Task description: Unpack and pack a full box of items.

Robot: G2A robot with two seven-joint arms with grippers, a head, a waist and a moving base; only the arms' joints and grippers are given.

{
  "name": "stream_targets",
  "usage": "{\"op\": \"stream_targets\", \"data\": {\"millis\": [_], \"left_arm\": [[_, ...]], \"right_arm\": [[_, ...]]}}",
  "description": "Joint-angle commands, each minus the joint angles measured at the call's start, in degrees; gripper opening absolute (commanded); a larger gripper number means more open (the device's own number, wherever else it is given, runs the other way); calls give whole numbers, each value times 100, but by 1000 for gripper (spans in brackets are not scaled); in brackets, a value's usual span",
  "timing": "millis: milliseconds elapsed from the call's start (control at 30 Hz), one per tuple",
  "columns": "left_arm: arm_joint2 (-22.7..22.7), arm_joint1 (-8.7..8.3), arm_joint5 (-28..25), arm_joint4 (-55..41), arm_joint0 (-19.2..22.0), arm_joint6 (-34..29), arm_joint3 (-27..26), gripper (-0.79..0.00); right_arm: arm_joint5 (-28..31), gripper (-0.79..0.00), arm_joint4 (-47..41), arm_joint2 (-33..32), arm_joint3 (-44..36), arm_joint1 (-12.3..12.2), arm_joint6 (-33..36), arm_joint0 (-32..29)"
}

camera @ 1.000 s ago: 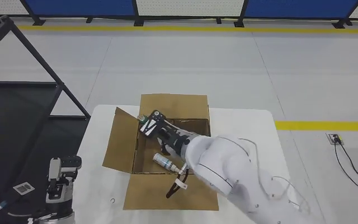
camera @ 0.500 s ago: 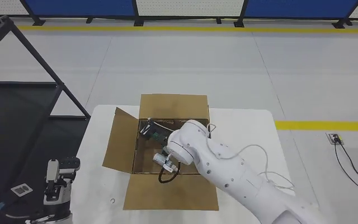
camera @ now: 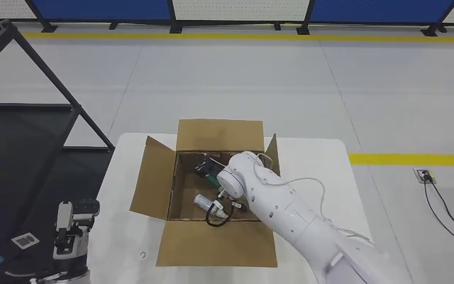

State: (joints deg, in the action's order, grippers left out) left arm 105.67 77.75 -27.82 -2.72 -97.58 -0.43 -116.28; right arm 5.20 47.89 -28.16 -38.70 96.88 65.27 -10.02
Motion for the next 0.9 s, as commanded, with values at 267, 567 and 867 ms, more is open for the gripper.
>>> {"op": "stream_targets", "data": {"millis": [267,567,867], "left_arm": [[-10,6,43,46,35,22,-3,0],[-27,11,55,61,64,33,-5,0],[16,14,57,42,57,51,-14,0]], "right_arm": [[185,-631,-78,165,899,413,-222,138],[332,-579,-90,165,1422,648,-341,303],[570,-600,-299,-187,1340,612,-811,641]]}}
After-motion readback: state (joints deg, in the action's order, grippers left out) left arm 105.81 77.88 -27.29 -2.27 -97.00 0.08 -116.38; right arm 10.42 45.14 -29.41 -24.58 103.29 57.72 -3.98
